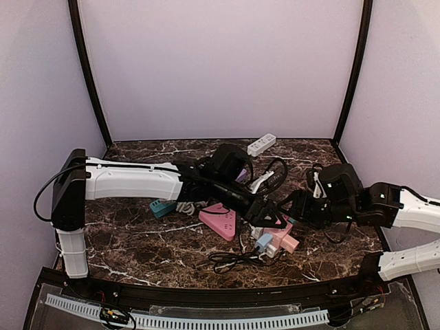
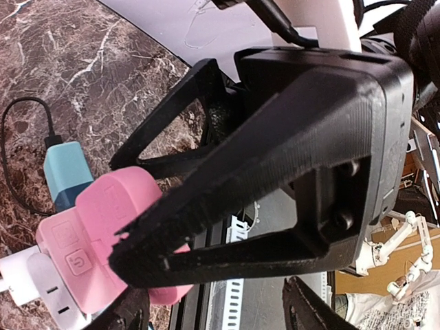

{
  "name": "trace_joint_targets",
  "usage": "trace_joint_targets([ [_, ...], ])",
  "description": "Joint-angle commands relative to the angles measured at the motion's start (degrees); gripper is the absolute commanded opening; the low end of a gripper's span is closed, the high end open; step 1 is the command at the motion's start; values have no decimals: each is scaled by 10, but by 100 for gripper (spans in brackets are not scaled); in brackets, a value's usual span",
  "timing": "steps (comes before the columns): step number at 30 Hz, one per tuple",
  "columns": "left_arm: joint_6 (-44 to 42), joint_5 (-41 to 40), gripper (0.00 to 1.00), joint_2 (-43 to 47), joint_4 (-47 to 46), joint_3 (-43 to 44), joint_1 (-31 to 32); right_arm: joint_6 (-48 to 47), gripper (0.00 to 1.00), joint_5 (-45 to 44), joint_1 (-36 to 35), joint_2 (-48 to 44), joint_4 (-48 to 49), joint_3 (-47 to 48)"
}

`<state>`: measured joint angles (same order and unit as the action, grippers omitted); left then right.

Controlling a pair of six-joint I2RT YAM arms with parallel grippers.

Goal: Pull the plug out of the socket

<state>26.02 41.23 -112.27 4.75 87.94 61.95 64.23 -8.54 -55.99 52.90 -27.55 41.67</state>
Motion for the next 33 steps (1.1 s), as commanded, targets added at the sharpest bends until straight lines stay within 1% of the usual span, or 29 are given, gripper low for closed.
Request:
trace_joint_targets([
  [1, -15, 16, 66, 32, 1, 9, 10, 19, 68, 10, 0, -8, -23, 15],
  [7, -26, 6, 66, 35, 13, 10, 12, 24, 65, 11, -3, -2, -29, 16],
  [13, -42, -5, 66, 46, 28, 9, 12, 26, 57, 7, -6, 10, -22, 17],
  [18, -69, -23, 67, 68, 64, 5, 12, 22, 53, 12, -7, 28, -17, 25],
  [21, -98, -52, 68, 82, 98, 4, 11, 20, 51, 14, -7, 37, -18, 30],
  [24, -119, -99, 69, 98, 152, 6, 5, 18, 46, 15, -6, 40, -23, 37],
  [26, -125, -112, 69, 107, 172, 2, -5, 16, 42, 14, -6, 44, -33, 45],
  [28, -126, -116, 69, 118, 179, -9, -20, 14, 33, 14, -6, 48, -43, 53],
  [30, -127, -118, 69, 131, 180, -20, -35, 8, 27, 17, -7, 52, -50, 61],
  [33, -130, -122, 69, 146, 181, -33, -51, -4, 26, 18, -7, 66, -68, 81],
])
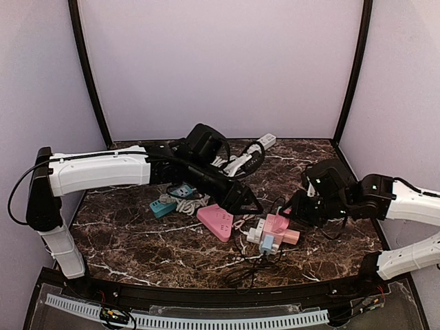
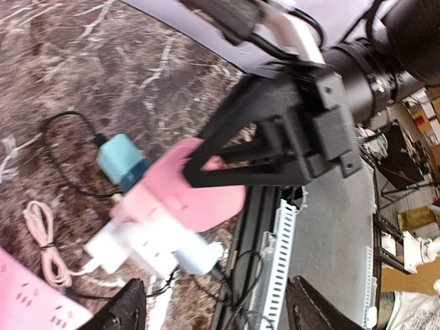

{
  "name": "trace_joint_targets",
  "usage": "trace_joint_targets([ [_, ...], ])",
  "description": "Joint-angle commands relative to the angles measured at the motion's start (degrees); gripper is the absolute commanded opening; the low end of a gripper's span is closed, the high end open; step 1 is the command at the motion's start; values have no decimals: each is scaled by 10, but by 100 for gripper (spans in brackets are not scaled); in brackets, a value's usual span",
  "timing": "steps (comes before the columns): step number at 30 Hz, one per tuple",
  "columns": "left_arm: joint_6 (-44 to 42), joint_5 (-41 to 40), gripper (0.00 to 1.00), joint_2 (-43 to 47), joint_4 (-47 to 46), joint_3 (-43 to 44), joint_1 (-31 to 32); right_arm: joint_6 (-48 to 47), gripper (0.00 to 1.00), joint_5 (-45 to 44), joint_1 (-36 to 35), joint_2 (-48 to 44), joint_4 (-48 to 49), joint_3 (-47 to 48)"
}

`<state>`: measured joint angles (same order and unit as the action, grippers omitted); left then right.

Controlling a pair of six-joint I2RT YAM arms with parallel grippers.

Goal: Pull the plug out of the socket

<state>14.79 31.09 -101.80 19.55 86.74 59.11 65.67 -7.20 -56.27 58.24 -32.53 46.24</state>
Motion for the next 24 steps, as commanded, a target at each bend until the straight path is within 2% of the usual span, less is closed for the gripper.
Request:
trace_joint_targets([
  [1, -17, -23, 69, 47, 33, -22, -30, -25, 25, 5, -4, 18, -25, 43],
  [7, -5, -31, 71, 49, 25, -30, -51, -104, 22, 11, -4, 94, -89, 132],
  [11, 8, -19, 71, 18, 23, -25, -56, -164, 19, 17, -4, 151, -144, 197],
  [18, 38, -25, 71, -4, -21, -52, -64, -245, 14, 39, -5, 211, -167, 257],
  [21, 55, -29, 71, -5, -46, -78, -68, -250, 16, 31, -10, 223, -169, 270],
  [24, 66, -26, 70, -5, -67, -95, -70, -238, 23, 26, -18, 224, -168, 273],
])
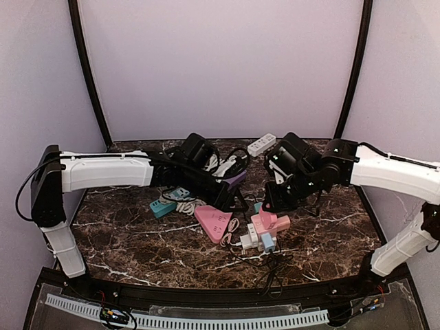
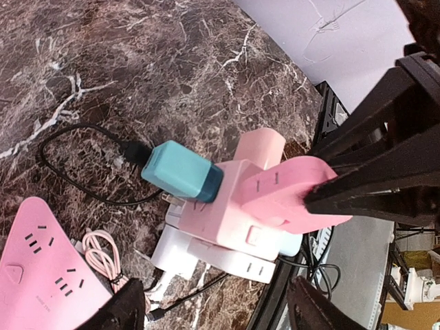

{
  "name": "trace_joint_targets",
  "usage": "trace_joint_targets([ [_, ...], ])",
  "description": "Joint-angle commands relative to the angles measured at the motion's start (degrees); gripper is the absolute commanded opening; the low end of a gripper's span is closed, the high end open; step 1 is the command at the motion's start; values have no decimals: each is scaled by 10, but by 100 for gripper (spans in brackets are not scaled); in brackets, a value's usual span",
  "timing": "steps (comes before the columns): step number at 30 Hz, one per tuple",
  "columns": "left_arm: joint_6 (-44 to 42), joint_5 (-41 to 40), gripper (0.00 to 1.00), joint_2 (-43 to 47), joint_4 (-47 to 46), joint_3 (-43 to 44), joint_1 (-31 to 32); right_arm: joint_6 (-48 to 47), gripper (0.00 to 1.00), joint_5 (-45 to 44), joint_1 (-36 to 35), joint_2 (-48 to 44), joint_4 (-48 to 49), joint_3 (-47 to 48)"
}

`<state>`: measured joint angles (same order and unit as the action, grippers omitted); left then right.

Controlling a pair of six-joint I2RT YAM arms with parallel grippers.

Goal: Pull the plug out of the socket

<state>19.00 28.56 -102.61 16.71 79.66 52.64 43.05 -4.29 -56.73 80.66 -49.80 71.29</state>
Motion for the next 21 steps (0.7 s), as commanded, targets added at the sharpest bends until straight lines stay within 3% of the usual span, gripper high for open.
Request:
trace_joint_targets([
  [1, 27, 2, 70, 2, -50, -33, -5, -3, 25, -5, -18, -1, 5, 22],
  [10, 65, 22, 65, -14, -91, -43, -5, 61, 33, -48, -61, 2, 12, -4],
  [21, 96, 34, 59, -41, -108, -31, -4, 88, 41, -135, -88, 18, -56, 23],
])
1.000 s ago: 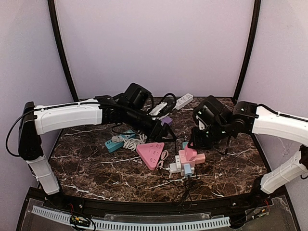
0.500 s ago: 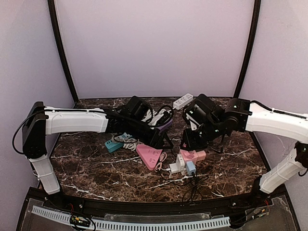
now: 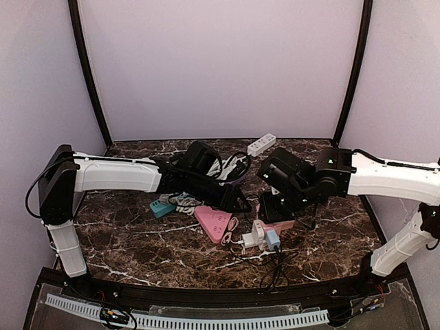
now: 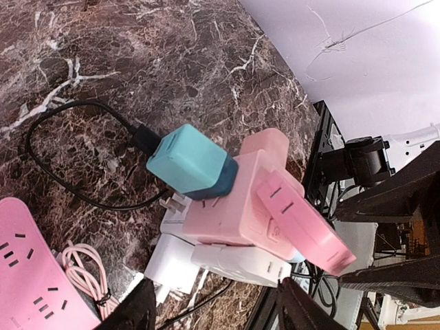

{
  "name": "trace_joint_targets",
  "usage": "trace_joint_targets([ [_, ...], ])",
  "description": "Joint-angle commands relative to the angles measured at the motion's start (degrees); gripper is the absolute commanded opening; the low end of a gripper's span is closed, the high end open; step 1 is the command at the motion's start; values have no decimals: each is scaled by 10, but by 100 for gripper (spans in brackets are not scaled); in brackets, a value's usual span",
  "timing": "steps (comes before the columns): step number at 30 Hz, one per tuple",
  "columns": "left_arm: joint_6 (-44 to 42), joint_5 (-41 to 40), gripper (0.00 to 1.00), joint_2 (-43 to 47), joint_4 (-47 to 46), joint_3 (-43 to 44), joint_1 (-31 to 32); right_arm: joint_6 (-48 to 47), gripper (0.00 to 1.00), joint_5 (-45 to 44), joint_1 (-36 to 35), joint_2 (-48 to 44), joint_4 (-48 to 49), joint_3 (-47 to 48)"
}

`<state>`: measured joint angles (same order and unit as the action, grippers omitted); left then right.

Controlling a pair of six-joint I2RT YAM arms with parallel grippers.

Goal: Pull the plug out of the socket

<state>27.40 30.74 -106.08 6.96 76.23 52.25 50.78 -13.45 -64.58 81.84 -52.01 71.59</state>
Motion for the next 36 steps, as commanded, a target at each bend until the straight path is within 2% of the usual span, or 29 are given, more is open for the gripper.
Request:
trace_joint_targets([
  [1, 12, 11, 59, -7, -11, 3, 0, 8, 44, -46, -11, 8, -36, 22],
  [18, 16, 13, 60, -7, -22, -8, -1, 29, 65, -83, -32, 61, -78, 48],
  [27, 17, 9, 60, -12, -18, 6, -1, 41, 59, -107, -32, 68, -115, 67],
  [36, 27, 18, 60, -38, -15, 35, 0, 48, 49, -108, -32, 42, -99, 44],
])
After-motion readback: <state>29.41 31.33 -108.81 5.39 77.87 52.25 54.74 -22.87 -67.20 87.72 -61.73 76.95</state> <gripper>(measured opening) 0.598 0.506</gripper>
